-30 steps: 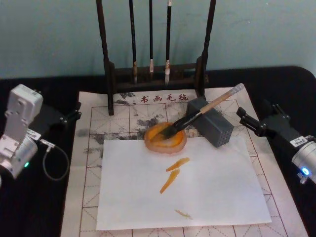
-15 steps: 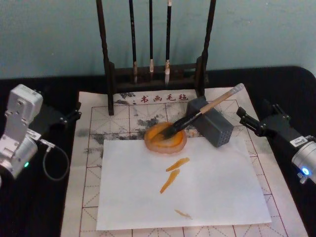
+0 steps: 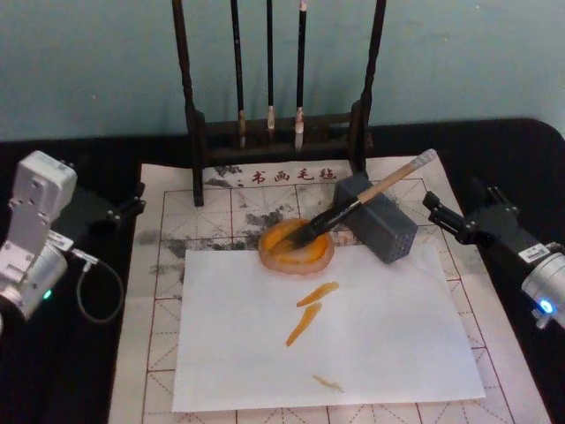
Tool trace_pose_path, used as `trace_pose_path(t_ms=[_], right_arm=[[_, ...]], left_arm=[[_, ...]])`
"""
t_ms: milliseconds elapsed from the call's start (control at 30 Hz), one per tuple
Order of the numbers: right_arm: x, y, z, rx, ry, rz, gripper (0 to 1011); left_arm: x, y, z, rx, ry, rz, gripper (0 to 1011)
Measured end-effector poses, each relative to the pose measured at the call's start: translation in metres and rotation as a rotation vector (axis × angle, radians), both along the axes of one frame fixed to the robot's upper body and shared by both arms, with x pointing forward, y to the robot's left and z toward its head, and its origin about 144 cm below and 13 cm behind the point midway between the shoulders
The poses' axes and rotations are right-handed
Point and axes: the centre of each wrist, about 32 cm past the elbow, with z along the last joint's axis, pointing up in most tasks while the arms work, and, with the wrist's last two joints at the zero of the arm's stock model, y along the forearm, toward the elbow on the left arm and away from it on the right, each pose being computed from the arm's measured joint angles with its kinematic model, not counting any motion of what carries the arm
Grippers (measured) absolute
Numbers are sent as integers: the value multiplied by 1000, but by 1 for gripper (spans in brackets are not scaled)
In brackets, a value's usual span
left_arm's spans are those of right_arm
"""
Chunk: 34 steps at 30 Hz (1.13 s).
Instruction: Pick up the brush from the inkstone, write on the paper, then place the brush back to its original position.
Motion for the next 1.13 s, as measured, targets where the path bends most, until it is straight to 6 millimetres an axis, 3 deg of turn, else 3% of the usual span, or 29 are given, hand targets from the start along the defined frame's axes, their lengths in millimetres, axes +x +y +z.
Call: trace_pose_path(t_ms=[1133], right_arm=[[0,0,0,0,0,0,1000]], left_arm=[[0,0,0,0,0,0,1001]])
